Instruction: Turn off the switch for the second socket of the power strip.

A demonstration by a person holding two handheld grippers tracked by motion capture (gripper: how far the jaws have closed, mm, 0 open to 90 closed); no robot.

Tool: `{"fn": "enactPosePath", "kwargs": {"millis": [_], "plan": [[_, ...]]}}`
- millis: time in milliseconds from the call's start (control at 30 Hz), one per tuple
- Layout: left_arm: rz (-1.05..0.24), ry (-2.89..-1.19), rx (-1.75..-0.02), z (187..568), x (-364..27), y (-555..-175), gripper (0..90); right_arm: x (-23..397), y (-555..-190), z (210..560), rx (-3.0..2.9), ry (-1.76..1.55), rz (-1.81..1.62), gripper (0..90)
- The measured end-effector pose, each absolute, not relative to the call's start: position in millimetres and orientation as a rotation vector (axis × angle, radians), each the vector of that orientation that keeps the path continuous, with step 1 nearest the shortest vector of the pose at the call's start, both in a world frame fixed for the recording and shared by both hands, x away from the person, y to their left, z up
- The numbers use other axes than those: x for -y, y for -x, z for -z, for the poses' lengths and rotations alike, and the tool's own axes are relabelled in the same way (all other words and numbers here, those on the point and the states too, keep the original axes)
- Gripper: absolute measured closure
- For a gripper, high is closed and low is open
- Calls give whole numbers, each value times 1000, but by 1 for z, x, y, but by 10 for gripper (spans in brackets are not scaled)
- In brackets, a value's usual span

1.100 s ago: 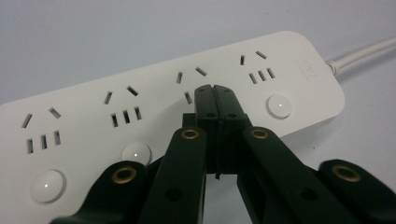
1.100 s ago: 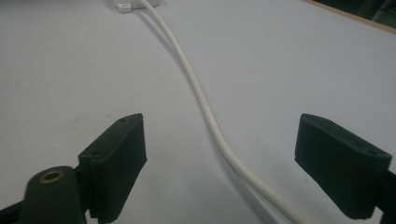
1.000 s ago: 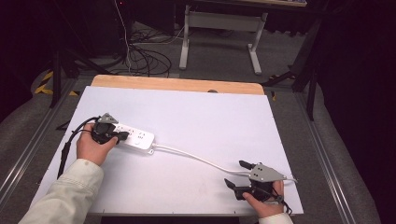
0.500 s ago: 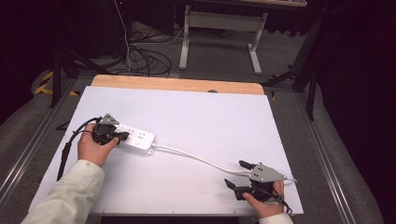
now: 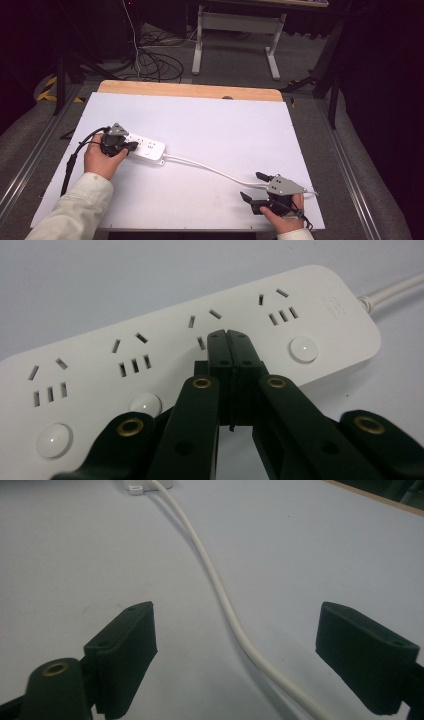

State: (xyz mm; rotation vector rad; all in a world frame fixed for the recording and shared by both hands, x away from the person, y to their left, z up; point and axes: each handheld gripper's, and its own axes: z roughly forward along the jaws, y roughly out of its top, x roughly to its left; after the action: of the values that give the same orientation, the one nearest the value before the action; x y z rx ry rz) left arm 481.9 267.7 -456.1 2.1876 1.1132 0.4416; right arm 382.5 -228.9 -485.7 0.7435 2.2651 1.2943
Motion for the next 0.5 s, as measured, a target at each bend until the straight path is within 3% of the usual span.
{"fn": "enactPosePath", "kwargs": {"millis": [500], "plan": [[-461,-2196,-1103,457,-266,-480,900,229,-382,486,-2264,-743,-1298,167]]}}
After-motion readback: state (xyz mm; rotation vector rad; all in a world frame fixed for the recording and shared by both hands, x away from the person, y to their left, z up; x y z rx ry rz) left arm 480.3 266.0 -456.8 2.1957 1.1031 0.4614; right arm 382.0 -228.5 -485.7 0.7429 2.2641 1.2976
